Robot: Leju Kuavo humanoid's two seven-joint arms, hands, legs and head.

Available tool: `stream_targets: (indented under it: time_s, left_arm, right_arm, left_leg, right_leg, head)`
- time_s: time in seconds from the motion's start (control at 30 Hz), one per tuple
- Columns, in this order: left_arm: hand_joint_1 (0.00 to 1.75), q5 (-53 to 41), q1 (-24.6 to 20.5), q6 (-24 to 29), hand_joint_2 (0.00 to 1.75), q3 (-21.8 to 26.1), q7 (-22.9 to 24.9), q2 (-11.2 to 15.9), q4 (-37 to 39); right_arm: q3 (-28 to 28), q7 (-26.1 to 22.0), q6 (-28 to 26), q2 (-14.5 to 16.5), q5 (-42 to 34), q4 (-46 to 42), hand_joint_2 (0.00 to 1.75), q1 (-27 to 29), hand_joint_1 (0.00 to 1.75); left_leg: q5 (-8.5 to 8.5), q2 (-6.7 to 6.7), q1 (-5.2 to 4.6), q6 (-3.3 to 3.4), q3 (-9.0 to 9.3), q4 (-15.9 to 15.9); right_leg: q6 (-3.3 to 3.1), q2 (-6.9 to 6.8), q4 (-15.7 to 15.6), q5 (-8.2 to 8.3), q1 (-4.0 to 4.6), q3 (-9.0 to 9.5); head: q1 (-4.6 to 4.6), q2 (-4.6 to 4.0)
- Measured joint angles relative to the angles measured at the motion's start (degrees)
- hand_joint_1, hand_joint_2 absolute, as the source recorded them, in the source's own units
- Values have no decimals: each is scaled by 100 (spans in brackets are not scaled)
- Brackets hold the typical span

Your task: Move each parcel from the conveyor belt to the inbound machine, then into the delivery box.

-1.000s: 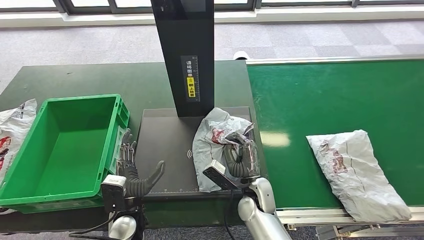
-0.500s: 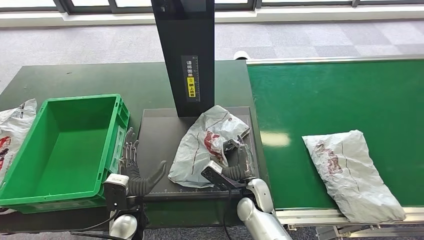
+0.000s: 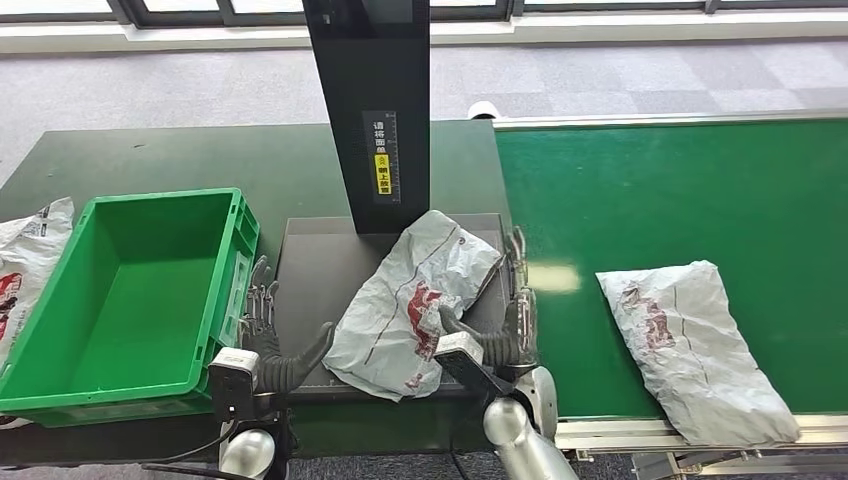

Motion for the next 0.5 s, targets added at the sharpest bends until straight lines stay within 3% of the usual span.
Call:
stream_targets:
  time_s: [0.2, 0.5]
  left_arm:
    - [0, 45, 0, 48, 175, 0, 0, 7, 31]
    - [0, 54, 6, 90, 175, 0, 0, 9, 29]
  right_arm:
    - [80, -33, -47, 0, -187, -1627, 175, 592, 0]
    - [77, -31, -46, 0, -184, -2492, 175, 920, 0]
  left_leg:
    - [-5, 1, 0, 2, 0, 0]
    - [-4, 1, 0, 2, 4, 0]
  right_leg:
    - [1, 1, 0, -3, 0, -1]
    - [0, 2, 0, 0, 0, 2]
  head:
    - [-1, 0]
    - [-1, 0]
